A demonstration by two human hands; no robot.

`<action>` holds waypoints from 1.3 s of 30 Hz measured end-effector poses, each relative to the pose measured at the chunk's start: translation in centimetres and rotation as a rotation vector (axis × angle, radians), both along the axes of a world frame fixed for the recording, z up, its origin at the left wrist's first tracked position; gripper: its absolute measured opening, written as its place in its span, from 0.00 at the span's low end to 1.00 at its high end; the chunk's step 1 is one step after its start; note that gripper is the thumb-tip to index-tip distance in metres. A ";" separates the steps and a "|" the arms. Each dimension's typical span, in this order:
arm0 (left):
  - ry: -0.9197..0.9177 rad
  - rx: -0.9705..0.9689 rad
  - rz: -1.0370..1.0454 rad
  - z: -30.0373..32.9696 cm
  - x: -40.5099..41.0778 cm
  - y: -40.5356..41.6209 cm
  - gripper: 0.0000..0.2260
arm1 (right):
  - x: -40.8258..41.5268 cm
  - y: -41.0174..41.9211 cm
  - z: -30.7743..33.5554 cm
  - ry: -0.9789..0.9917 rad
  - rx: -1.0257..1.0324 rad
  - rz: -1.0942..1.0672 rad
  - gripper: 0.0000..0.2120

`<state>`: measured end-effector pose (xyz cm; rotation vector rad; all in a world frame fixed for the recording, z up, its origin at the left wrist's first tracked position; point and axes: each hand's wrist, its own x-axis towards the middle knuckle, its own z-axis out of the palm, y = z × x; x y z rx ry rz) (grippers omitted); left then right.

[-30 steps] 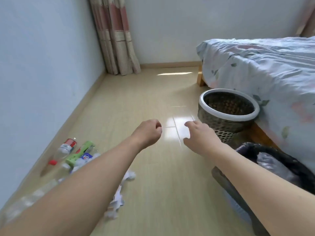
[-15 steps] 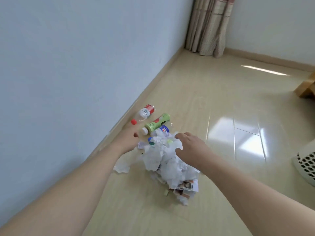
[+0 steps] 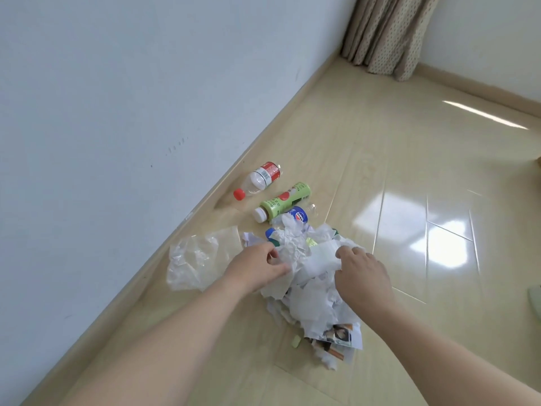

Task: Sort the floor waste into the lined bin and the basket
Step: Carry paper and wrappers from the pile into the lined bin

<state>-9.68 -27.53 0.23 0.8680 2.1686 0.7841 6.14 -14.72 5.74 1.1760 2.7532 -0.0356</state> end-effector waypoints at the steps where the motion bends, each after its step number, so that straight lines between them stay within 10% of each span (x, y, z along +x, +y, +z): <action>1: 0.022 -0.001 0.003 -0.1 0.3 0.5 0.18 | 0.1 0.3 0.0 0.014 0.017 0.022 0.12; 8: 0.132 0.015 0.059 0.1 0.5 2.1 0.04 | 1.1 1.0 1.0 0.095 -0.010 0.074 0.11; 18: -0.455 0.363 0.385 6.7 1.1 1.8 0.09 | 4.3 2.1 6.5 0.436 -0.327 -0.187 0.13; 32: -0.558 0.475 -0.230 22.8 23.4 14.9 0.04 | 28.7 8.8 19.7 0.967 -0.275 -0.542 0.08; 39: -0.554 0.393 -0.500 23.9 41.0 22.2 0.07 | 47.8 14.3 20.2 0.818 -0.166 -0.889 0.10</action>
